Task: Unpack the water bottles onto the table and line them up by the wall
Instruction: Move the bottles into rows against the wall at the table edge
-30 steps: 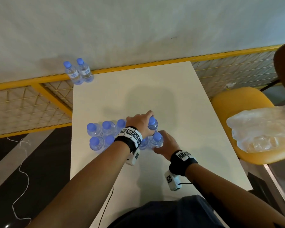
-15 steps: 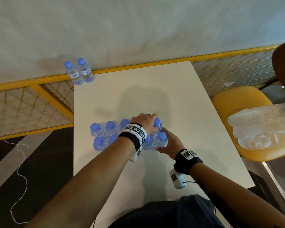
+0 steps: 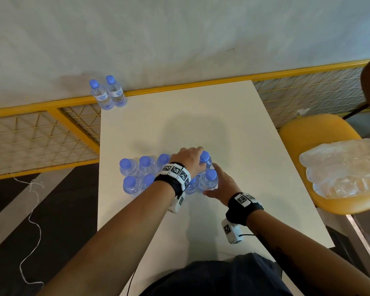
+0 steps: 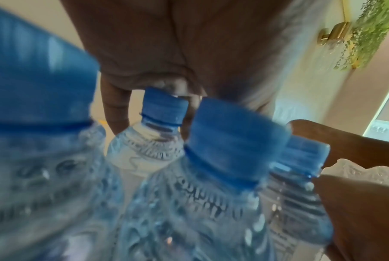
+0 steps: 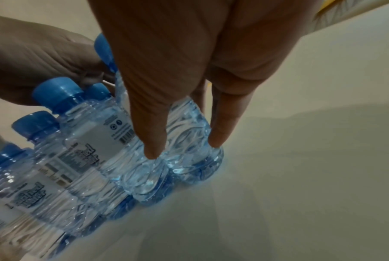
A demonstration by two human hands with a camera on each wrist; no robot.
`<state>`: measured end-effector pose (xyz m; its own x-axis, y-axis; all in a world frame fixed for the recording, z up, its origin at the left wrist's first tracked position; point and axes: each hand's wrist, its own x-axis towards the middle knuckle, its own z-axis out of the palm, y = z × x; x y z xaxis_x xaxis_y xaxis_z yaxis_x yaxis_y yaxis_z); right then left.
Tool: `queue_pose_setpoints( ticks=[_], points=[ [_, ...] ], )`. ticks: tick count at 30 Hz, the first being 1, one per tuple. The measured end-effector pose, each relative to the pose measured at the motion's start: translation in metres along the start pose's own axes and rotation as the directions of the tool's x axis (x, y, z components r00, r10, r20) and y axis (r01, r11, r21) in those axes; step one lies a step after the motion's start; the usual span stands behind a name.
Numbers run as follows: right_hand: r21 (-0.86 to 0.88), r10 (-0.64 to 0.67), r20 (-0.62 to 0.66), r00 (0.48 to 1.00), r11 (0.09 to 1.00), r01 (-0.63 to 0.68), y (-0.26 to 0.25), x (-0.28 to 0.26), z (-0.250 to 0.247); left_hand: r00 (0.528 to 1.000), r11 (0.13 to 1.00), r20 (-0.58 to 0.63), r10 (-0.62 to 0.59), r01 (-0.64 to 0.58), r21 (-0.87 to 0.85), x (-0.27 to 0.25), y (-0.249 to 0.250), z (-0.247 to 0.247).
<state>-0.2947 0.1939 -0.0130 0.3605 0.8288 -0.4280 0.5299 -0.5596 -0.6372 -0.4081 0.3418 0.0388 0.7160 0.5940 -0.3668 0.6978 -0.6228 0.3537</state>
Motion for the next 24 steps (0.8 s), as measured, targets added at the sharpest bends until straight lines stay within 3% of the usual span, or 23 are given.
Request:
queue_pose_setpoints(
  ticks=[2,6,9,11,13,16,19,24],
  points=[
    [-0.094,0.059,0.084,0.995,0.994,-0.051,-0.008,-0.008,-0.008,0.999,1.0,-0.051,0.019,-0.02,-0.02,-0.01,-0.001,-0.007],
    [-0.293,0.215,0.13,0.968,0.941,-0.17,-0.034,-0.035,-0.037,0.979,0.994,-0.201,0.013,-0.035,-0.105,-0.049,-0.018,-0.035],
    [-0.392,0.056,0.198,0.979,0.919,0.027,-0.068,-0.061,-0.058,0.959,0.988,-0.275,-0.071,0.03,-0.15,-0.082,-0.058,-0.054],
    [-0.36,-0.115,0.257,0.959,0.91,0.205,-0.104,-0.073,-0.061,0.956,0.981,-0.247,-0.159,0.125,-0.147,-0.097,-0.095,-0.061],
    [-0.295,-0.294,0.299,0.908,0.877,0.381,-0.139,-0.072,-0.047,0.951,0.962,-0.186,-0.248,0.22,-0.161,-0.106,-0.129,-0.066],
    [-0.347,-0.469,0.339,0.816,0.744,0.571,-0.185,-0.049,0.0,0.954,0.948,-0.048,-0.296,0.287,-0.139,-0.115,-0.155,-0.07],
    [-0.487,-0.513,0.365,0.777,0.606,0.629,-0.223,-0.027,0.054,0.971,0.965,0.021,-0.24,0.24,-0.106,-0.119,-0.156,-0.07],
    [-0.712,-0.493,0.399,0.773,0.364,0.6,-0.249,-0.016,0.1,0.963,0.96,-0.037,-0.266,0.261,-0.102,-0.126,-0.17,-0.057]
  ],
)
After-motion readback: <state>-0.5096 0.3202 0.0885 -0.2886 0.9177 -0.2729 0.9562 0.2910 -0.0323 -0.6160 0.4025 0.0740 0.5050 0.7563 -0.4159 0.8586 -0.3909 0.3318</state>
